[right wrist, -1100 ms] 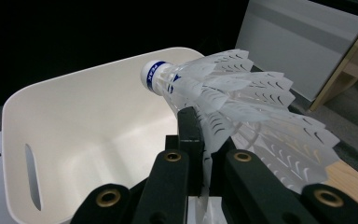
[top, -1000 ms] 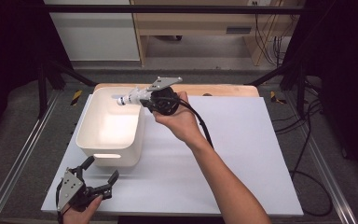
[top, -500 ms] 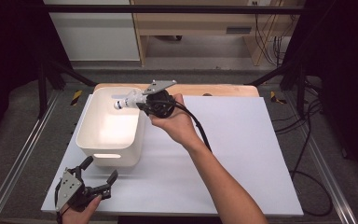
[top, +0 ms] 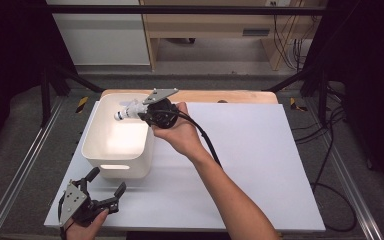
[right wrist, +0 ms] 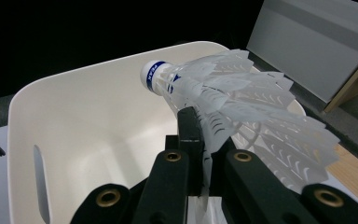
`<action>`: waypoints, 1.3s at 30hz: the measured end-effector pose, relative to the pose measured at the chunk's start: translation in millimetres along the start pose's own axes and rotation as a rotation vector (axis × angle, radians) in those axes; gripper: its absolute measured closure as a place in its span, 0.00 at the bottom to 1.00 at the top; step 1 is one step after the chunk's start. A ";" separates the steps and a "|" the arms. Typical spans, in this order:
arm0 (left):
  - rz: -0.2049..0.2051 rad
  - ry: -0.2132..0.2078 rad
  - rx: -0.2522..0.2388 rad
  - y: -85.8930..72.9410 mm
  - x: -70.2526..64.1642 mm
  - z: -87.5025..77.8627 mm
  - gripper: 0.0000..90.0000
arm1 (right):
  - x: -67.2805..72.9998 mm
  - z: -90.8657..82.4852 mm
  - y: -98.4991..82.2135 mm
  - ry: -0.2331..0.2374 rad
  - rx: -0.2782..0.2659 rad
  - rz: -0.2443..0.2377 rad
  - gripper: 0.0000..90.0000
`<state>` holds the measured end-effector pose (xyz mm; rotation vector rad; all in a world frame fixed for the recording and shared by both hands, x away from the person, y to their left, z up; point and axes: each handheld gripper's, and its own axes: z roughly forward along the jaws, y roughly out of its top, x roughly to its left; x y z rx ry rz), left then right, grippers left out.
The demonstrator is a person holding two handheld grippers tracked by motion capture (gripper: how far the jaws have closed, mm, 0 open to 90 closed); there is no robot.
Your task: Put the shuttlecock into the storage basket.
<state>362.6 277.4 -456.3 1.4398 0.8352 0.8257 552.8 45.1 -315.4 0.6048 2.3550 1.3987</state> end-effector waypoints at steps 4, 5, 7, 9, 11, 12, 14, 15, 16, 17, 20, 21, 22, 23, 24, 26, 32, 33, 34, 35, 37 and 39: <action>0.002 -0.004 0.000 0.2 -1.4 0.0 0.02 | 0.2 6.5 2.7 0.000 0.008 -0.002 0.99; 0.001 -0.005 -0.001 0.3 -1.4 -0.4 0.02 | 0.2 8.1 3.2 0.002 0.011 -0.003 0.99; -0.001 -0.004 -0.003 0.4 -1.2 -1.0 0.02 | 0.5 11.6 4.1 0.003 0.018 -0.004 0.99; -0.007 -0.005 -0.003 0.2 -0.6 -0.9 0.02 | 0.8 14.8 5.0 0.004 0.020 -0.005 0.99; -0.008 -0.004 -0.002 0.0 -0.3 -0.8 0.02 | 1.5 17.2 5.9 0.006 0.018 -0.008 0.99; -0.007 -0.004 -0.003 0.0 -0.2 -0.7 0.02 | 2.0 17.9 6.5 0.007 0.019 -0.009 0.99; -0.003 -0.004 -0.001 0.1 -0.3 -0.5 0.02 | 2.4 19.4 7.5 0.010 0.021 -0.013 0.99; -0.003 -0.005 0.000 0.0 -0.3 -0.3 0.02 | 2.6 19.9 8.0 0.011 0.023 -0.013 0.99; -0.002 -0.004 0.000 -0.1 -0.4 0.0 0.02 | 2.6 20.4 8.4 0.011 0.025 -0.013 0.99; -0.001 -0.003 0.000 -0.1 -0.5 0.4 0.02 | 2.4 20.8 8.8 0.011 0.026 -0.014 0.99; -0.002 0.000 0.003 -0.6 0.2 2.2 0.02 | 2.0 22.0 9.8 0.014 0.031 -0.016 0.99; -0.004 0.001 0.005 -0.8 0.8 3.0 0.02 | 2.1 22.6 9.7 0.014 0.032 -0.016 0.99; -0.005 0.003 0.006 -0.9 1.2 3.5 0.02 | 2.5 23.0 9.6 0.013 0.033 -0.017 0.99; -0.006 0.002 0.006 -0.9 1.6 4.0 0.02 | 2.7 23.5 9.3 0.014 0.031 -0.019 0.99; -0.006 0.001 0.005 -0.7 1.7 4.3 0.02 | 3.0 24.2 9.0 0.016 0.031 -0.019 0.99; -0.004 -0.003 0.005 -0.4 0.5 5.2 0.02 | 3.6 26.1 8.4 0.015 0.035 -0.018 0.99; 0.005 -0.023 0.008 0.0 -3.5 8.6 0.02 | 4.0 32.5 6.9 0.019 0.045 -0.016 0.99; 0.005 -0.025 0.009 -0.1 -3.6 8.8 0.02 | 4.2 33.2 6.7 0.021 0.044 -0.012 0.99; 0.006 -0.025 0.009 -0.2 -3.5 8.8 0.02 | 4.5 33.8 6.6 0.024 0.043 -0.011 0.99; 0.005 -0.024 0.009 -0.2 -3.1 8.7 0.02 | 5.3 34.7 6.5 0.027 0.044 -0.009 0.99; 0.002 -0.021 0.010 -0.6 -2.0 8.3 0.02 | 6.8 36.8 6.3 0.030 0.048 -0.011 0.99; 0.001 -0.018 0.010 -0.8 -1.1 7.8 0.02 | 7.9 39.0 5.7 0.033 0.052 -0.014 0.99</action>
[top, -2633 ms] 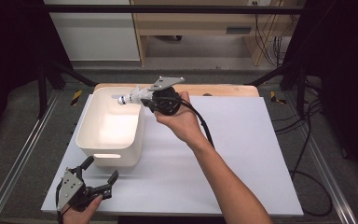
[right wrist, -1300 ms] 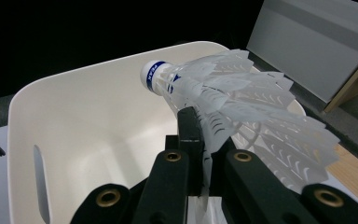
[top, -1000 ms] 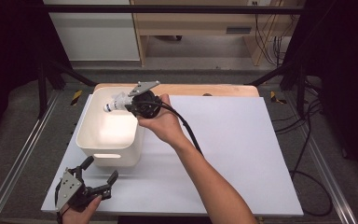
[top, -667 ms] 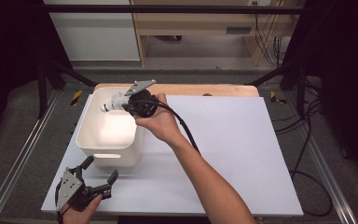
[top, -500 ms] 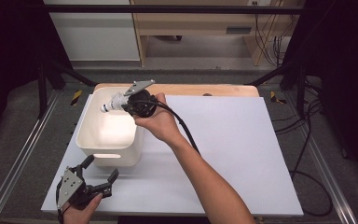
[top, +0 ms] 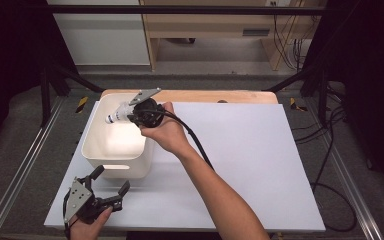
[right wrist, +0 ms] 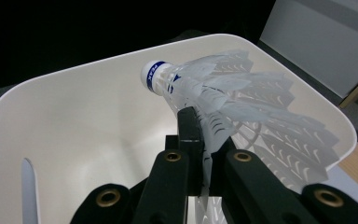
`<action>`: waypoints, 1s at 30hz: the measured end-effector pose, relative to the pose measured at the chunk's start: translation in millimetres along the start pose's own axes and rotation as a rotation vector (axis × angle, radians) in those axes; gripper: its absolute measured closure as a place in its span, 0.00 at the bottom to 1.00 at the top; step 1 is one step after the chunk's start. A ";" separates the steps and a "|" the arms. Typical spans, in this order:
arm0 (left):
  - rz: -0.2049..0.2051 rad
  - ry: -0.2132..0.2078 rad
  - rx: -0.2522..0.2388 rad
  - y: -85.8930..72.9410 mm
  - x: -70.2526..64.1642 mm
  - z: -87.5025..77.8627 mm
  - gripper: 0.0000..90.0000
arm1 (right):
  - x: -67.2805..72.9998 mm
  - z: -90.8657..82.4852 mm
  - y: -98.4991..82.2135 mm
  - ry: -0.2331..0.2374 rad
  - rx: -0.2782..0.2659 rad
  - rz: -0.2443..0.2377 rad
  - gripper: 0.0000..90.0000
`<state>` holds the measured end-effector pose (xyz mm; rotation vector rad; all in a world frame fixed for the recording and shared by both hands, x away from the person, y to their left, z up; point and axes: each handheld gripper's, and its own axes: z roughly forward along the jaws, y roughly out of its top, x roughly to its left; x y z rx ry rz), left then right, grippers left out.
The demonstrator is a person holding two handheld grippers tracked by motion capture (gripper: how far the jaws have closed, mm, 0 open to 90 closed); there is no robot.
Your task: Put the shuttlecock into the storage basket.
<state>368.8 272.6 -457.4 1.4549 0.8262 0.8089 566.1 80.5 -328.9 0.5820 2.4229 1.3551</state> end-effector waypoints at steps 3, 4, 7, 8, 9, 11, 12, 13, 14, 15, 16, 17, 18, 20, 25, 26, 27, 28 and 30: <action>-0.003 0.000 -0.003 0.1 0.5 -0.5 0.02 | 2.0 2.3 -0.6 0.005 0.004 -0.003 0.99; -0.004 -0.001 -0.003 0.0 0.7 -0.6 0.02 | 2.5 2.9 -0.8 0.007 0.003 -0.003 0.99; -0.003 -0.001 -0.002 -0.4 0.9 -1.0 0.02 | 3.8 3.6 -0.1 0.007 0.006 0.002 0.99; -0.002 -0.001 -0.002 -0.3 0.8 -1.3 0.02 | 3.7 3.8 0.1 0.006 0.007 -0.003 0.99; -0.002 -0.001 -0.003 -0.2 0.9 -1.5 0.02 | 3.6 3.8 0.3 0.006 0.007 -0.003 0.99; -0.003 -0.002 -0.002 -0.3 0.8 -1.0 0.02 | 3.1 3.7 0.3 0.006 0.007 -0.003 0.99; -0.002 -0.003 0.000 -0.5 0.7 -0.6 0.02 | 2.9 3.7 0.0 0.008 0.007 0.000 0.99; -0.002 -0.004 0.000 -0.6 0.5 -0.4 0.02 | 2.5 3.7 -0.3 0.006 0.009 -0.003 0.99; -0.001 -0.005 0.001 -0.5 0.2 -0.4 0.02 | 2.1 3.8 -0.4 0.006 0.009 -0.004 0.99; 0.001 -0.005 0.001 -0.4 -0.1 -0.5 0.02 | 1.9 3.7 -0.4 0.007 0.007 -0.003 0.99; 0.003 -0.006 0.002 -0.3 -0.2 -0.7 0.02 | 2.0 3.7 -0.3 0.007 0.008 -0.003 0.99; 0.003 -0.005 0.002 -0.3 -0.3 -0.8 0.02 | 2.1 3.8 -0.3 0.007 0.009 -0.002 0.99; 0.003 -0.005 0.002 -0.3 -0.3 -0.9 0.02 | 2.3 4.1 -0.3 0.007 0.011 -0.003 0.99; 0.002 -0.004 0.002 -0.4 -0.1 -0.8 0.02 | 2.4 4.4 -0.4 0.006 0.010 -0.004 0.99; 0.005 -0.006 0.002 -0.2 -0.8 -0.7 0.02 | 3.2 5.2 -1.4 0.007 0.016 -0.001 0.99; 0.005 -0.005 0.001 -0.2 -0.9 -0.7 0.02 | 3.1 5.7 -1.8 0.006 0.017 -0.004 0.99; 0.005 -0.005 0.001 -0.1 -0.9 -0.7 0.02 | 3.2 6.2 -2.2 0.006 0.019 -0.006 0.99; 0.005 -0.005 0.002 -0.1 -0.8 -0.8 0.02 | 3.5 6.7 -2.6 0.008 0.022 -0.008 0.99; 0.005 -0.005 0.001 -0.1 -0.8 -1.0 0.02 | 4.1 7.9 -3.0 0.010 0.025 -0.008 0.99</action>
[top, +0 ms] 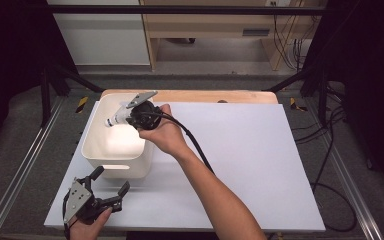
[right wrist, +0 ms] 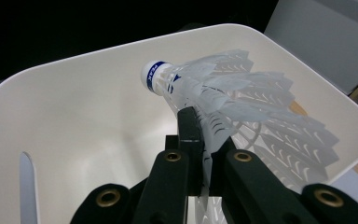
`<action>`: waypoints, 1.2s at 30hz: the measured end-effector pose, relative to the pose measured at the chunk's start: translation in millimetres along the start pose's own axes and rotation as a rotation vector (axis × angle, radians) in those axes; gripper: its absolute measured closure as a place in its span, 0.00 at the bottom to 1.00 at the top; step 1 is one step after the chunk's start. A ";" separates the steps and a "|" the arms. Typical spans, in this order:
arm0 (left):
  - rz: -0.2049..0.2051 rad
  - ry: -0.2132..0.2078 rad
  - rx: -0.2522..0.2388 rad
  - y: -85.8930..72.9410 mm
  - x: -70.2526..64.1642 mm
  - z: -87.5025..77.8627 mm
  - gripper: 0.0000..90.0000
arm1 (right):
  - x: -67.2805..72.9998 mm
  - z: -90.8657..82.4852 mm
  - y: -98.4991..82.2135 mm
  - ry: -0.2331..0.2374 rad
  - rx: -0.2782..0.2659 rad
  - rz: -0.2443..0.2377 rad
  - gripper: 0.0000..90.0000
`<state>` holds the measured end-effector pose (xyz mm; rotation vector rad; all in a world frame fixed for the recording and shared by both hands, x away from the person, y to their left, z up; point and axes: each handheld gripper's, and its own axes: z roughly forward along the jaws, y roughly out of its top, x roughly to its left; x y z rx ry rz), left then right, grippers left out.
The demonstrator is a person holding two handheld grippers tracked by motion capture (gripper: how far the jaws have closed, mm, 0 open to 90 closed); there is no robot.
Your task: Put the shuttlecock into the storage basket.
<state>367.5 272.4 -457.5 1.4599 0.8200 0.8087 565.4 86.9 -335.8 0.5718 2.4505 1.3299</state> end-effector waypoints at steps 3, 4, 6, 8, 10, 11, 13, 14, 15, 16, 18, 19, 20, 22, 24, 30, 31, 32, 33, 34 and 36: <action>0.000 -0.001 -0.001 0.0 0.2 -0.1 0.02 | 0.5 1.2 -0.2 -0.002 0.003 -0.006 0.99; 0.000 -0.001 -0.001 0.0 0.2 0.0 0.02 | 0.6 1.3 -0.3 -0.004 0.003 -0.006 0.99; 0.000 -0.001 -0.001 0.1 0.2 0.2 0.02 | 0.6 1.4 -0.6 -0.007 0.005 -0.006 0.99; 0.001 -0.001 -0.001 0.1 0.0 0.1 0.02 | 0.6 2.0 -1.3 -0.008 0.011 -0.013 0.99; 0.001 -0.001 -0.001 0.1 0.0 0.0 0.02 | 0.2 2.6 -1.7 -0.007 0.015 -0.016 0.99; 0.001 -0.001 -0.001 0.1 0.2 0.1 0.02 | 0.1 3.1 -2.0 -0.007 0.017 -0.016 0.99; -0.001 -0.001 0.000 0.0 0.5 0.0 0.02 | -0.4 3.9 -2.5 -0.010 0.020 -0.016 0.99; -0.002 -0.001 -0.002 0.1 0.6 -0.2 0.02 | -0.6 4.2 -2.7 -0.009 0.021 -0.018 0.99; -0.002 0.000 -0.003 0.3 0.6 -0.4 0.02 | -0.4 4.8 -3.0 -0.010 0.023 -0.017 0.99; -0.001 0.000 -0.004 0.4 0.7 -0.6 0.02 | -0.5 5.4 -3.2 -0.011 0.024 -0.021 0.99; -0.001 0.001 -0.002 0.2 0.7 -0.6 0.02 | 0.3 6.1 -3.5 -0.010 0.029 -0.021 0.99; -0.002 0.001 -0.002 0.2 0.8 -0.6 0.02 | 0.6 6.7 -3.6 -0.010 0.029 -0.022 0.99; -0.002 0.001 -0.003 0.3 0.8 -0.6 0.02 | 0.9 7.0 -3.7 -0.008 0.031 -0.023 0.99; 0.003 0.001 -0.003 0.4 1.0 -0.7 0.02 | 1.5 7.5 -4.1 -0.006 0.034 -0.023 0.99; 0.002 0.000 -0.002 0.3 1.3 -0.7 0.02 | 1.6 8.3 -4.8 -0.006 0.036 -0.025 0.99; 0.000 0.004 -0.004 0.2 1.9 -1.5 0.02 | 2.5 10.7 -7.6 -0.002 0.045 -0.029 0.99; 0.000 0.004 -0.004 0.2 1.9 -1.5 0.02 | 2.8 10.7 -7.7 -0.003 0.045 -0.032 0.99; 0.001 0.004 -0.003 0.3 1.8 -1.6 0.02 | 3.3 10.7 -7.8 -0.003 0.047 -0.033 0.99; 0.001 0.004 -0.003 0.3 1.7 -1.5 0.02 | 3.7 10.7 -7.9 -0.003 0.050 -0.036 0.99; 0.002 0.003 -0.003 0.3 1.6 -1.4 0.02 | 4.5 10.8 -8.1 -0.004 0.056 -0.041 0.99; 0.002 0.004 -0.002 0.2 1.6 -1.3 0.02 | 5.5 11.3 -8.4 -0.010 0.070 -0.054 0.99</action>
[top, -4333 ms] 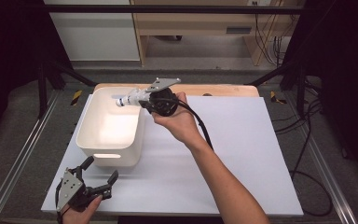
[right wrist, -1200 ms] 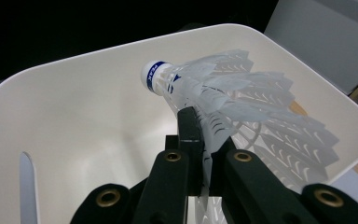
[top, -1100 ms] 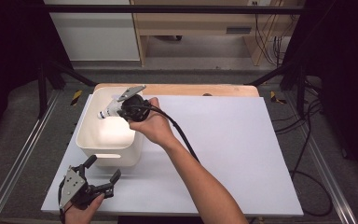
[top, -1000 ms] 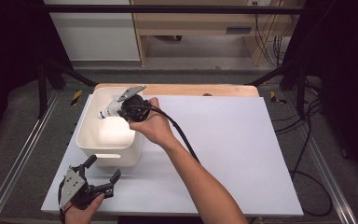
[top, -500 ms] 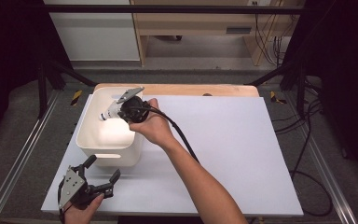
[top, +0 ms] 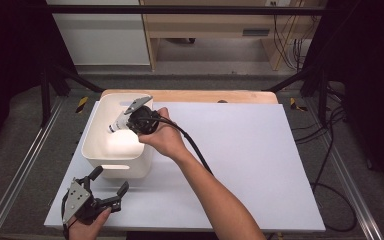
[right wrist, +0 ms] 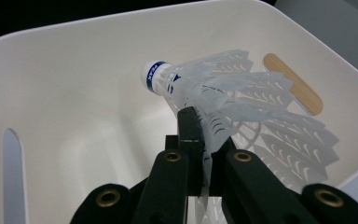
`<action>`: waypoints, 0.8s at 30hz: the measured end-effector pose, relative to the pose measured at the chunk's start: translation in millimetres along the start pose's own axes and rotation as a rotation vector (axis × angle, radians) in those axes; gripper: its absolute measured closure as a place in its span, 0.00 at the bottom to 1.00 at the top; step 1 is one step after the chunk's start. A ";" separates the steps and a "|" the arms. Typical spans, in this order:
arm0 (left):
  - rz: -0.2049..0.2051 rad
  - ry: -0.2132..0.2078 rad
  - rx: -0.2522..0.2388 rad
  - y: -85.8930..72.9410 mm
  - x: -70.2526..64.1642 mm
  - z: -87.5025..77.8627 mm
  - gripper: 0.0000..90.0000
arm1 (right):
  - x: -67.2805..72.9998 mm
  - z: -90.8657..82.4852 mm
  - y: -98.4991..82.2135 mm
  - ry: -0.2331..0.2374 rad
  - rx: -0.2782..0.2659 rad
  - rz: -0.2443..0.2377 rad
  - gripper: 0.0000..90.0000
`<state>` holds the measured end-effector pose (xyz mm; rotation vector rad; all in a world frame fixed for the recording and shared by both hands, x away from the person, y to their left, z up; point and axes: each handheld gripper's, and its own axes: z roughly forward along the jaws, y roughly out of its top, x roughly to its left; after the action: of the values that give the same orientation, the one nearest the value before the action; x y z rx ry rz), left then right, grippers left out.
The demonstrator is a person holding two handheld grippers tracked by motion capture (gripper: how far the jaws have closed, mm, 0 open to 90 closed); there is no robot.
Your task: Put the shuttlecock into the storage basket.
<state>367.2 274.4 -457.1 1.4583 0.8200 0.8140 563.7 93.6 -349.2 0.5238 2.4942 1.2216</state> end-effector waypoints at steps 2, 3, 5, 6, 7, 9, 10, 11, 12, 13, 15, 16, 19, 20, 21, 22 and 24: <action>-0.001 0.001 -0.001 0.0 0.2 -0.1 0.02 | 0.2 -0.4 -0.2 0.001 0.002 -0.005 0.99; -0.001 0.002 -0.001 0.0 0.4 -0.1 0.02 | 0.0 -0.6 -0.1 0.003 0.001 -0.007 0.99; -0.004 0.002 -0.002 0.0 0.6 -0.4 0.02 | 0.4 -0.2 -0.1 0.001 0.003 -0.005 0.99; -0.003 0.002 -0.002 0.1 0.6 -0.7 0.02 | 0.7 -0.2 -0.1 0.004 0.006 -0.005 0.99; -0.003 0.002 -0.002 0.0 0.6 -0.9 0.02 | 0.8 0.0 -0.3 0.007 0.007 -0.006 0.99; -0.005 0.002 -0.002 -0.1 0.7 -0.9 0.02 | 1.0 0.4 -0.6 0.008 0.010 -0.006 0.99; -0.004 0.002 -0.002 0.0 0.8 -0.9 0.02 | 1.0 0.5 -0.6 0.009 0.009 -0.005 0.99; -0.005 0.003 -0.002 -0.1 0.8 -0.8 0.02 | 1.0 0.6 -0.4 0.010 0.009 -0.005 0.99; -0.006 0.003 -0.001 -0.1 0.9 -0.6 0.02 | 1.2 0.8 -0.3 0.011 0.013 -0.005 0.99; -0.006 0.002 -0.001 -0.2 0.9 -0.5 0.02 | 1.1 1.0 -0.4 0.011 0.014 -0.007 0.99; -0.005 0.002 0.000 -0.2 0.7 -0.4 0.02 | 0.9 1.2 -0.8 0.011 0.017 -0.008 0.99; -0.005 0.002 0.000 -0.2 0.6 -0.3 0.02 | 0.7 1.4 -1.0 0.012 0.018 -0.010 0.99; -0.004 0.002 0.000 -0.3 0.6 -0.3 0.02 | 0.6 1.8 -0.8 0.012 0.018 -0.011 0.99; -0.004 0.002 0.000 -0.3 0.7 -0.2 0.02 | 0.5 2.0 -0.8 0.012 0.020 -0.012 0.99; -0.005 0.001 -0.001 -0.3 0.7 -0.2 0.02 | 0.3 2.2 -0.9 0.011 0.022 -0.011 0.99; -0.005 0.001 -0.001 -0.4 0.8 -0.1 0.02 | -0.1 2.5 -1.1 0.010 0.026 -0.013 0.99; -0.005 0.001 0.000 -0.4 0.7 -0.1 0.02 | -0.5 3.1 -1.1 0.009 0.029 -0.014 0.99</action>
<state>367.5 275.0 -457.5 1.4555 0.8241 0.8109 565.3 94.9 -351.9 0.5087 2.5219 1.1874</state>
